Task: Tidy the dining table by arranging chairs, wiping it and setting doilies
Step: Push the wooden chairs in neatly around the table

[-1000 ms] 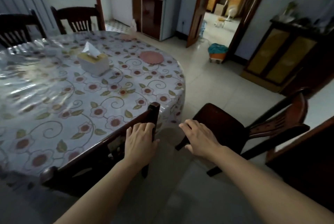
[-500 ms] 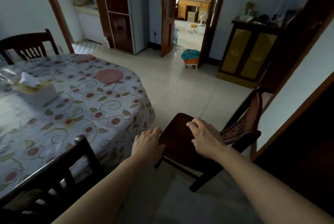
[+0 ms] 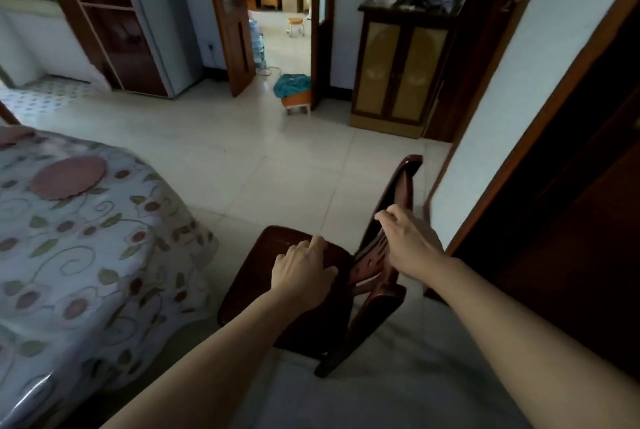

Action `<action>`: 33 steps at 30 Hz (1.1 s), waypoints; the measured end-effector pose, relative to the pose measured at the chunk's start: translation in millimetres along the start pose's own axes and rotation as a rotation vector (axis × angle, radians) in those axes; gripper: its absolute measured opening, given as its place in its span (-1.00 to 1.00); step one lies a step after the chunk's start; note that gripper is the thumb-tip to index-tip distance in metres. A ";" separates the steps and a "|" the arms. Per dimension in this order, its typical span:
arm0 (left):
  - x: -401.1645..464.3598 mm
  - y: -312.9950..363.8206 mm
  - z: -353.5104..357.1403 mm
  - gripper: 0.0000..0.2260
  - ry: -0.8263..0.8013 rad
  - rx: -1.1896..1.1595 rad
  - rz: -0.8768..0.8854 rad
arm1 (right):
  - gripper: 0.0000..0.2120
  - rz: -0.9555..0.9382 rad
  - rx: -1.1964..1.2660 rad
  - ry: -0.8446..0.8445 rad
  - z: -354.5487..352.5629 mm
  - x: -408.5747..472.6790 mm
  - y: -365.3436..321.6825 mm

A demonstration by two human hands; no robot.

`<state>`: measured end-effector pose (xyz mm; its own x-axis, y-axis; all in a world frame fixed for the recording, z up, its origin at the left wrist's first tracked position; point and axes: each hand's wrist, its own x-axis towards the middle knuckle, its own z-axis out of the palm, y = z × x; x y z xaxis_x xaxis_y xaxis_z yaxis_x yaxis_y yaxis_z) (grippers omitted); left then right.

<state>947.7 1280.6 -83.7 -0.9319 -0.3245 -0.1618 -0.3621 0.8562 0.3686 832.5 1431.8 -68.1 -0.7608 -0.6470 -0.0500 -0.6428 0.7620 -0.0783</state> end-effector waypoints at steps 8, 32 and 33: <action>87.8 60.6 14.1 -0.65 -0.143 0.025 0.085 | -0.54 -0.025 -0.034 0.002 4.7 36.3 59.1; 141.2 112.8 39.3 -0.75 -0.187 0.082 -0.477 | -0.70 -1.104 -0.132 -0.045 34.3 185.9 101.0; 139.2 107.8 33.5 -0.75 -0.148 0.068 -0.503 | -0.67 -1.104 -0.118 -0.024 32.5 190.4 93.8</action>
<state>779.6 1341.2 -97.2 -0.6289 -0.6460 -0.4326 -0.7572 0.6351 0.1523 630.2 1379.2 -117.3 0.2364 -0.9712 -0.0306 -0.9716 -0.2366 0.0040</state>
